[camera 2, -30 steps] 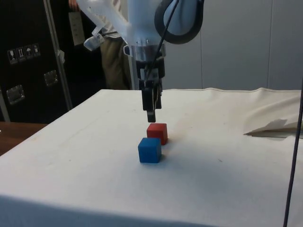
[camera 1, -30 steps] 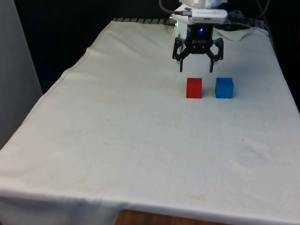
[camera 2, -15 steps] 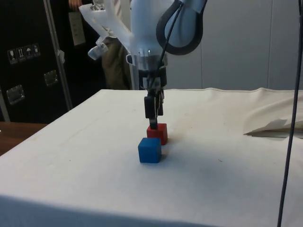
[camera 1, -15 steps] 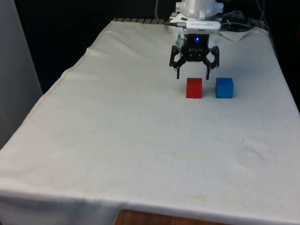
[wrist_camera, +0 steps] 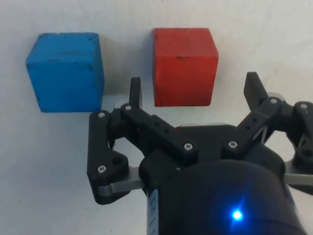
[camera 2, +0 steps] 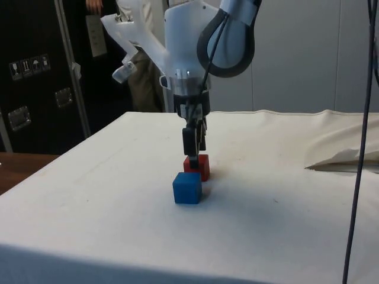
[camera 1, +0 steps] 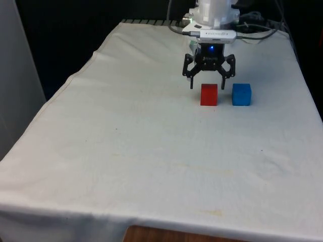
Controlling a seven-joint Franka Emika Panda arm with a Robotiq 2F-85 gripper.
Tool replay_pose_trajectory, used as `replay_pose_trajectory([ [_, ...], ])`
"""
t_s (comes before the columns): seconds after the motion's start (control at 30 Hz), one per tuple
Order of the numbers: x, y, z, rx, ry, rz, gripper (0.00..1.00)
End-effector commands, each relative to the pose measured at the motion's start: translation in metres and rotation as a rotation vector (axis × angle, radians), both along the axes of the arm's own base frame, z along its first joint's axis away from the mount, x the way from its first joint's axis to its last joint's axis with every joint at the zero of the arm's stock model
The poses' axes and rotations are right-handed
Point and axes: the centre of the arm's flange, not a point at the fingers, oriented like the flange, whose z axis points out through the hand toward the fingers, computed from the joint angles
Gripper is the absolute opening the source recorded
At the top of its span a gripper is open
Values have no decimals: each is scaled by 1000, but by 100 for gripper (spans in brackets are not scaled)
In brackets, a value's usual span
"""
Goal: Stack the two cubes.
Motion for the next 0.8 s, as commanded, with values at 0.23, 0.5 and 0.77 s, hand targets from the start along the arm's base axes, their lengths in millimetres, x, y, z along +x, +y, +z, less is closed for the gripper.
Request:
replay_pose_trajectory([
  [0.23, 6, 0, -18, 0, 0, 0, 100],
  [0.5, 8, 0, -32, 1, -9, 1, 100],
  [0.77, 8, 0, -35, 1, -6, 2, 69],
])
